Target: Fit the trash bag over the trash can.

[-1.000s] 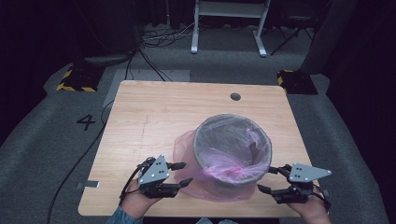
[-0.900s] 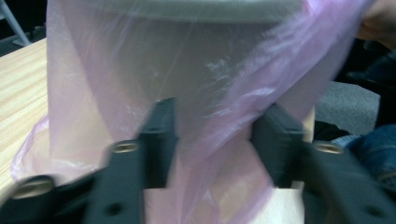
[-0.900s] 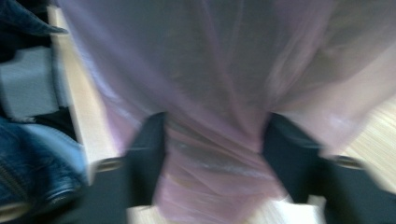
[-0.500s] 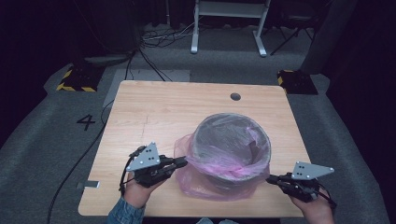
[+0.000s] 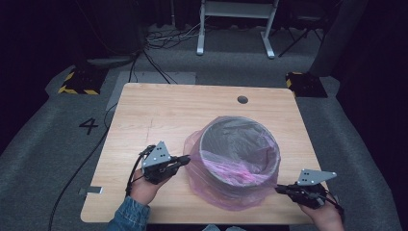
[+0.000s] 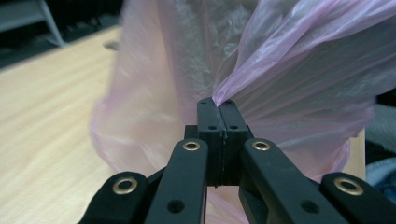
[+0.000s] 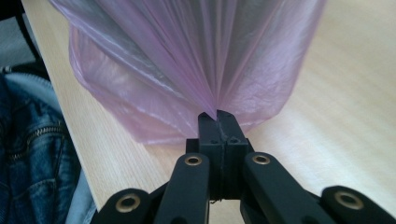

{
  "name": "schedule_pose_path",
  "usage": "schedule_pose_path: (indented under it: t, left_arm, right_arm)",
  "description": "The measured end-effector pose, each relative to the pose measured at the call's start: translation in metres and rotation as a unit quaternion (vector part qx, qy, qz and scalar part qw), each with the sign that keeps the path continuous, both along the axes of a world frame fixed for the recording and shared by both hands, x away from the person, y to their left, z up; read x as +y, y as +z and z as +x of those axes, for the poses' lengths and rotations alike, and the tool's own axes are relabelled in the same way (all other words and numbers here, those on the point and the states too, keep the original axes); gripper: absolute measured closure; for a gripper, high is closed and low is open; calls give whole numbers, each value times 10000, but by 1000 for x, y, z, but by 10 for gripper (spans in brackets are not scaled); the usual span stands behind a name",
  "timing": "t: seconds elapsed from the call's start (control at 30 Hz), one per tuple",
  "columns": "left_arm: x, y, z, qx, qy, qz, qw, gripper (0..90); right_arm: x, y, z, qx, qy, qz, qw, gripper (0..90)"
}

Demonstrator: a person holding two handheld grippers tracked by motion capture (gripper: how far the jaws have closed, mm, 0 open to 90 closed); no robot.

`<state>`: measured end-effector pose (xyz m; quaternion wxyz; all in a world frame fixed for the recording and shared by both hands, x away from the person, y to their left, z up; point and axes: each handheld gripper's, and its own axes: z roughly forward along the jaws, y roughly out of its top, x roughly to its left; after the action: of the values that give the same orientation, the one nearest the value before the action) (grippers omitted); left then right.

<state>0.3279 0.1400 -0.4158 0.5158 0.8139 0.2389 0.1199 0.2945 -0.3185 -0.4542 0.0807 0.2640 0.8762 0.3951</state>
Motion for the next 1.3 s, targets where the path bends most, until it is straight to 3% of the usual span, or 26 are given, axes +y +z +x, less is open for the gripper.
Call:
schedule_pose_path:
  t: [0.1, 0.17, 0.2, 0.3, 0.4, 0.53, 0.63, 0.83, 0.9, 0.93, 1.0, 1.07, 1.1, 1.2, 1.3]
  left_arm:
    - [-9, -6, 5, 80, -23, 212, 9997, 896]
    - [-11, -6, 3, -34, -8, 356, 9994, 895]
    - [-9, -4, 0, -113, -26, 261, 9996, 893]
    - [2, 6, -3, -269, 90, -102, 9995, 892]
    - [7, 14, 3, -292, 311, -34, 9991, 893]
    - [3, 19, 16, -226, 427, -3, 9988, 893]
    - [-5, 20, 25, -167, 414, 26, 9990, 893]
    - [-23, 17, 38, -196, 374, 326, 9986, 892]
    - [-27, 19, 38, -279, 332, 318, 9986, 890]
    - [-28, 20, 38, -272, 331, 297, 9986, 885]
    - [-28, 20, 39, -282, 341, 284, 9986, 885]
    - [-27, 20, 41, -265, 332, 225, 9988, 880]
    - [-26, 19, 41, -256, 346, 205, 9989, 880]
    - [-25, 17, 45, -170, 345, 140, 9992, 880]
    - [-28, 9, 49, -14, 356, 290, 9989, 881]
  right_arm:
    - [1, -4, 0, -21, 40, 77, 10000, 890]
    - [-2, 2, -2, -163, 88, 297, 9994, 670]
    - [-5, 7, -4, -273, 132, 449, 9985, 570]
    - [-14, 28, -10, -473, 312, 714, 9958, 502]
    - [-26, 54, -10, -684, 323, 954, 9926, 500]
    - [-32, 91, 10, -869, 35, 1304, 9876, 483]
    - [-24, 110, 34, -1051, -116, 1378, 9848, 468]
    - [3, 124, 79, -966, -242, 1490, 9838, 465]
    - [13, 124, 89, -858, -238, 1508, 9845, 482]
    - [20, 122, 96, -797, -254, 1406, 9865, 534]
    - [27, 121, 103, -628, -276, 1277, 9894, 716]
    - [30, 121, 108, -525, -253, 1374, 9888, 854]
    - [30, 123, 108, -609, -342, 1413, 9875, 898]
    - [30, 125, 112, -802, -486, 1399, 9857, 900]
    - [29, 115, 124, -723, -688, 1133, 9885, 900]
